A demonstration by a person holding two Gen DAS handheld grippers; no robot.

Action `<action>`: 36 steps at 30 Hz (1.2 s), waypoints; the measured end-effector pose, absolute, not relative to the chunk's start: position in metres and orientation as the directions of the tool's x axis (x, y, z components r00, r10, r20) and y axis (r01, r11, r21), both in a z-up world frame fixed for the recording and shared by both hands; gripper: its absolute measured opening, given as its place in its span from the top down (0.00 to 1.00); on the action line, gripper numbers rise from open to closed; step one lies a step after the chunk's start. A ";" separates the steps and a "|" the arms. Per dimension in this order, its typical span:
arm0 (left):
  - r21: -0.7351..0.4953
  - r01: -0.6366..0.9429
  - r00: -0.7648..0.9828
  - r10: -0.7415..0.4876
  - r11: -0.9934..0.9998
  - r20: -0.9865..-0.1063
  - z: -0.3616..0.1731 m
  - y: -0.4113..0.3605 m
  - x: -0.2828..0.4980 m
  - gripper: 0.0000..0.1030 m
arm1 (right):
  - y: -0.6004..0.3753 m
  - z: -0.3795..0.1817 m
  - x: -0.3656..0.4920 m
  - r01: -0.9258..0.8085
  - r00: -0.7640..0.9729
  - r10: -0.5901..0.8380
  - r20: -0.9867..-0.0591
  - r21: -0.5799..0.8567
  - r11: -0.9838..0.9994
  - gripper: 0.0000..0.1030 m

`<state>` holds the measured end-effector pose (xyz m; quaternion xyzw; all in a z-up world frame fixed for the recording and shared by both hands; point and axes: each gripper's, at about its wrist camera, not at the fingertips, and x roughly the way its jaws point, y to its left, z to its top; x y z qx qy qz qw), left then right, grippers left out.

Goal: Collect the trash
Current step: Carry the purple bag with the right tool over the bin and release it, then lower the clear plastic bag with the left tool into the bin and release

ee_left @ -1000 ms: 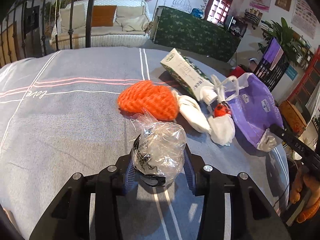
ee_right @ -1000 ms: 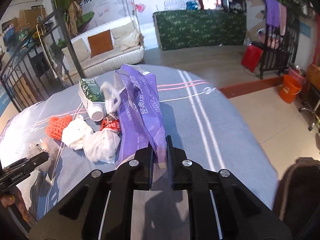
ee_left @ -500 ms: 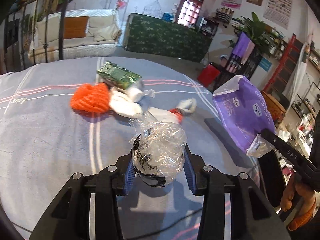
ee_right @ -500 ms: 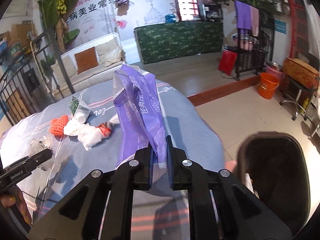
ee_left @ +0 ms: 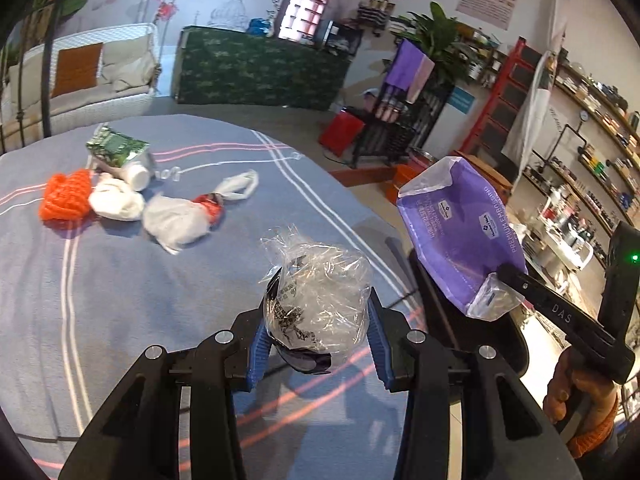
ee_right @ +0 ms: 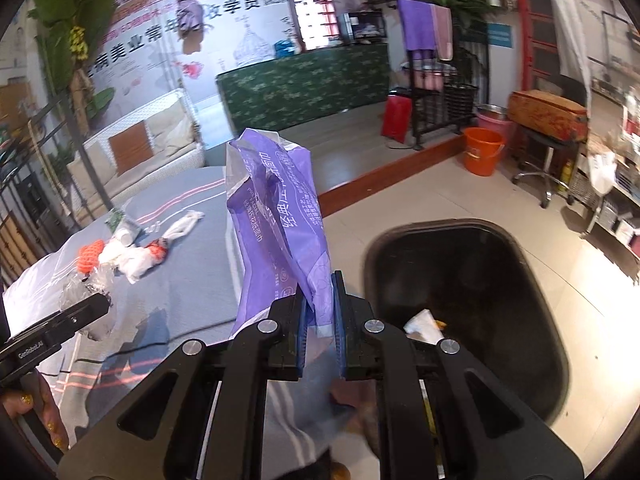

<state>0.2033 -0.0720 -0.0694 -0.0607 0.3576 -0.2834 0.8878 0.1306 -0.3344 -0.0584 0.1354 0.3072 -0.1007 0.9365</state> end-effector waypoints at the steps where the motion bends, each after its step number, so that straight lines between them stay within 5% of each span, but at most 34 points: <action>1: -0.312 0.470 0.576 -0.555 0.825 -0.600 -0.069 -0.078 0.200 0.60 | -0.339 -0.059 0.127 0.286 0.788 -0.120 -0.604 0.187 0.940 0.88; 18: -0.244 0.684 0.443 -0.657 0.688 -0.610 -0.073 -0.172 0.169 0.60 | -0.430 -0.118 0.098 0.552 0.615 -0.300 -0.730 0.126 0.824 0.88; 21: -0.240 0.702 0.424 -0.663 0.671 -0.617 -0.074 -0.182 0.167 0.60 | -0.437 -0.128 0.097 0.580 0.588 -0.311 -0.747 0.121 0.805 0.76; 23: -0.234 0.712 0.416 -0.666 0.662 -0.619 -0.075 -0.187 0.165 0.60 | -0.441 -0.133 0.097 0.589 0.582 -0.305 -0.754 0.132 0.798 0.46; 24: -0.229 0.717 0.413 -0.666 0.658 -0.621 -0.076 -0.190 0.163 0.60 | -0.443 -0.135 0.096 0.596 0.582 -0.302 -0.755 0.144 0.790 0.41; 36: -0.211 0.788 0.342 -0.696 0.578 -0.632 -0.077 -0.234 0.154 0.60 | -0.452 -0.116 0.080 0.629 0.620 -0.334 -0.710 0.195 0.752 0.35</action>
